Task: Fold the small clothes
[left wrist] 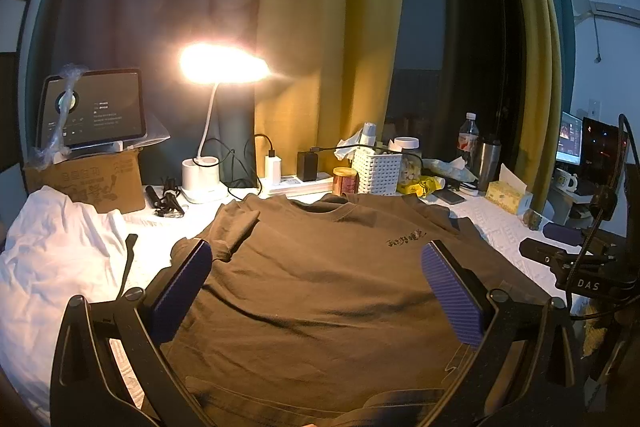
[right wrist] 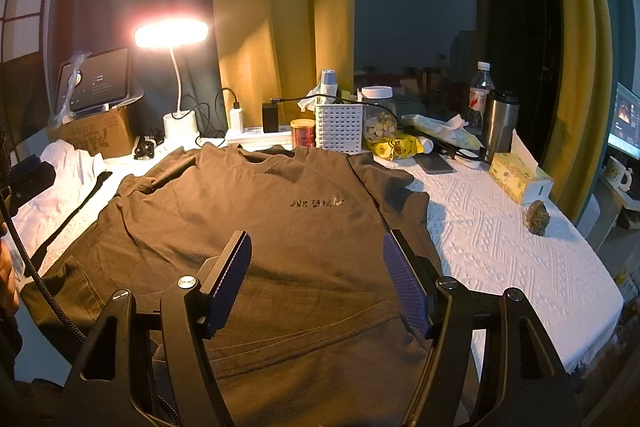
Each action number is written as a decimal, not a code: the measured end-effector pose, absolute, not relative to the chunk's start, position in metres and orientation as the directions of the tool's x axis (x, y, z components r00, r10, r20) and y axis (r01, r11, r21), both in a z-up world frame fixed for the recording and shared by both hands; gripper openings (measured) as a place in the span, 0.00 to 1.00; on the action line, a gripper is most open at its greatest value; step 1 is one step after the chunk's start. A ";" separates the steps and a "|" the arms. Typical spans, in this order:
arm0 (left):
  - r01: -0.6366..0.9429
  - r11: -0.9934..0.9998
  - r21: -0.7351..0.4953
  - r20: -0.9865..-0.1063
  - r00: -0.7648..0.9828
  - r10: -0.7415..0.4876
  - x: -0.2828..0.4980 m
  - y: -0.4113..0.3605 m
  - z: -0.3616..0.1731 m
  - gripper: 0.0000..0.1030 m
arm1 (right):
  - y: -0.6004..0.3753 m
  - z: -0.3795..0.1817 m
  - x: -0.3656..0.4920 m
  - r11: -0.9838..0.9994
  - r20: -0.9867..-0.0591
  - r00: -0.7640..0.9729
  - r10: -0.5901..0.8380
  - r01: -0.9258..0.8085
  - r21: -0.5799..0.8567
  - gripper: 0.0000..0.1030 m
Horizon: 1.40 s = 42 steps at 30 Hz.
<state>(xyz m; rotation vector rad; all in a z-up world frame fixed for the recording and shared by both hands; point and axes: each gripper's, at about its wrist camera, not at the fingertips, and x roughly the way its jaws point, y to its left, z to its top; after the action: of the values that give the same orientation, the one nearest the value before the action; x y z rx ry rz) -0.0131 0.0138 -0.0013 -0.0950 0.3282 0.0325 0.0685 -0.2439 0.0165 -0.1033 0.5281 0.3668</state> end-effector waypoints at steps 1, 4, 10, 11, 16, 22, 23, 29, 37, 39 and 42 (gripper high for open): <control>-0.046 0.995 -0.090 -0.322 0.946 0.014 -0.013 0.014 -0.001 0.99 | -0.244 0.017 0.068 0.930 -0.510 0.800 0.315 -0.368 -0.003 0.69; -0.043 0.995 -0.090 -0.324 0.946 0.012 -0.013 0.014 -0.001 0.99 | -0.245 0.017 0.068 0.930 -0.510 0.800 0.315 -0.368 -0.003 0.70; -0.044 0.995 -0.091 -0.323 0.946 0.013 -0.013 0.014 -0.001 0.99 | -0.245 0.017 0.068 0.930 -0.511 0.800 0.314 -0.367 -0.003 0.69; -0.045 0.995 -0.091 -0.323 0.946 0.013 -0.013 0.013 -0.001 0.99 | -0.245 0.017 0.068 0.930 -0.510 0.800 0.315 -0.368 -0.003 0.69; -0.043 0.995 -0.092 -0.323 0.946 0.011 -0.013 0.014 -0.001 0.99 | -0.245 0.017 0.068 0.930 -0.510 0.801 0.314 -0.368 -0.004 0.69; -0.039 0.995 -0.097 -0.321 0.947 0.005 -0.013 0.014 0.000 0.99 | -0.245 0.017 0.069 0.930 -0.510 0.801 0.315 -0.368 -0.003 0.70; -0.038 0.994 -0.103 -0.322 0.947 0.003 -0.012 0.014 0.000 0.99 | -0.245 0.017 0.069 0.930 -0.510 0.800 0.315 -0.368 -0.003 0.70; -0.030 0.993 -0.114 -0.328 0.944 -0.009 -0.010 0.015 0.001 0.99 | -0.245 0.017 0.070 0.930 -0.510 0.801 0.315 -0.367 -0.003 0.70; -0.021 0.990 -0.138 -0.347 0.938 -0.029 -0.002 0.020 -0.003 0.99 | -0.244 0.014 0.071 0.931 -0.513 0.799 0.314 -0.366 -0.001 0.70; -0.029 0.989 -0.143 -0.358 0.934 -0.024 0.002 0.021 -0.004 0.99 | -0.247 0.012 0.071 0.931 -0.516 0.797 0.313 -0.365 0.001 0.69; -0.046 0.989 -0.138 -0.367 0.930 -0.008 0.007 0.021 -0.005 0.99 | -0.250 0.009 0.076 0.931 -0.520 0.794 0.313 -0.364 0.005 0.69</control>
<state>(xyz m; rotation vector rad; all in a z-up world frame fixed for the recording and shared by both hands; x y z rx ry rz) 0.0074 0.0213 -0.0054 -0.1460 0.3754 0.0196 0.0760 -0.2502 0.0094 -0.0975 0.5419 0.3648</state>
